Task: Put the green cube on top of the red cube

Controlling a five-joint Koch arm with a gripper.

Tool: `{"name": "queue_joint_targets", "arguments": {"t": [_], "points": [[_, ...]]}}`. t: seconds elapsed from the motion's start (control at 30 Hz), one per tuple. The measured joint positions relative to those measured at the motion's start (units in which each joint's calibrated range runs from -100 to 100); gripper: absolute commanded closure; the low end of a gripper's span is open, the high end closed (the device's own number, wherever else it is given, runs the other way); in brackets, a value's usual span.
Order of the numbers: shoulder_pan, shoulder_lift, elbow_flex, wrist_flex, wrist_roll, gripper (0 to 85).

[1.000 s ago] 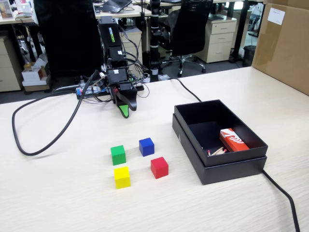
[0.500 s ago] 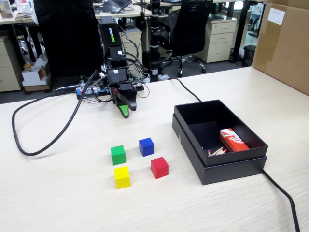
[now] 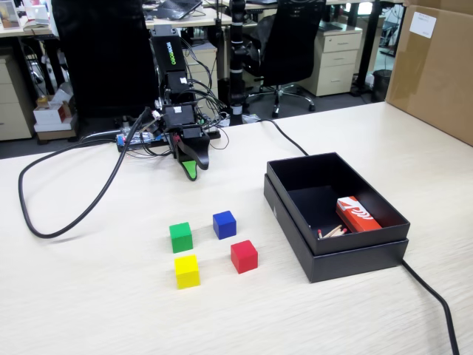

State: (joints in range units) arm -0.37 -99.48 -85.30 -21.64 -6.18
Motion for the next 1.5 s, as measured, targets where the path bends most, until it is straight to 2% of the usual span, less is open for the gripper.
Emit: {"name": "queue_joint_targets", "arguments": {"t": [0.57,0.7,1.07,1.2,1.5], "points": [[0.20,0.00,0.00,0.00,0.00,36.8],[1.76,0.00,0.00,0.00,0.44,36.8],[1.90,0.00,0.00,0.00,1.56,36.6],[1.81,0.39,0.82,-0.15,2.98,36.8],[1.56,11.52,18.90,-18.20,7.18,35.9]]}}
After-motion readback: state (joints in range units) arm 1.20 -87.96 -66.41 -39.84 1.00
